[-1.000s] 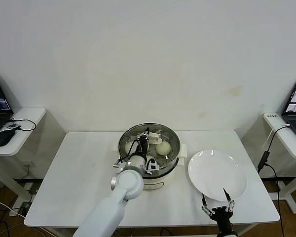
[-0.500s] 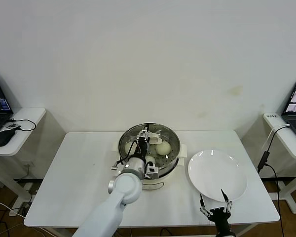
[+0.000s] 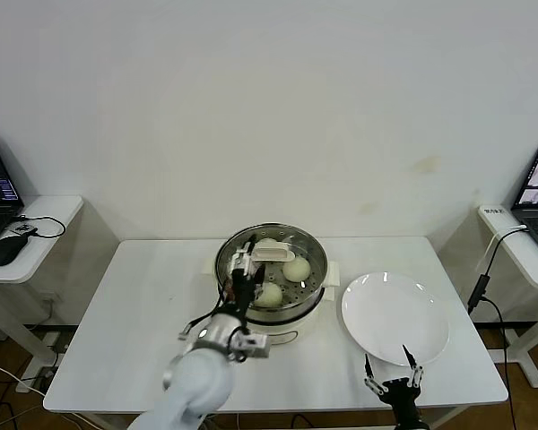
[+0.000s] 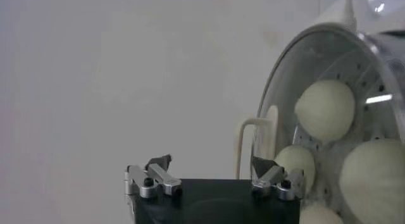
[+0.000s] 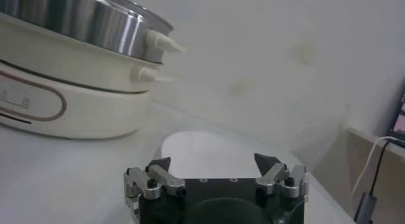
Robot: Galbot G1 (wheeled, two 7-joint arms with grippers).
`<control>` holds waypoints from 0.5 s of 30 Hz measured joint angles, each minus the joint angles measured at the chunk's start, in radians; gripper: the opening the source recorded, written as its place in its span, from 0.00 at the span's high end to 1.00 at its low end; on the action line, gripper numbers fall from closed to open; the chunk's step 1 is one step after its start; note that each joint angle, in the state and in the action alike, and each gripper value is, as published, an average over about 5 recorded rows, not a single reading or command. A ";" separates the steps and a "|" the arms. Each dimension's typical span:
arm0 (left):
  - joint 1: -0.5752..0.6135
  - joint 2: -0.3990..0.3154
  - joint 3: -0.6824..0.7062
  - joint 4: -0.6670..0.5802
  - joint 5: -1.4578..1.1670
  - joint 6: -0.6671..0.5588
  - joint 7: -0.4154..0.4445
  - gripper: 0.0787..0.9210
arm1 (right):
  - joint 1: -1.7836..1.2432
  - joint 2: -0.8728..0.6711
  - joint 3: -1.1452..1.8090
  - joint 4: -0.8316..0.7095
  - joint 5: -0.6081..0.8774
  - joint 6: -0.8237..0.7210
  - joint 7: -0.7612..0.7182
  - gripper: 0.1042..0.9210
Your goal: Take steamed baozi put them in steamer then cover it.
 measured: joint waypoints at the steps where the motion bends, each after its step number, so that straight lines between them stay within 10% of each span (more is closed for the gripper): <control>1: 0.030 0.009 -0.022 -0.023 -0.036 -0.010 -0.012 0.12 | -0.001 -0.001 -0.001 0.002 0.002 0.000 0.000 0.12; 15: 0.462 0.031 -0.414 -0.140 -0.865 -0.245 -0.230 0.12 | -0.056 -0.068 -0.038 0.069 0.093 -0.022 -0.028 0.12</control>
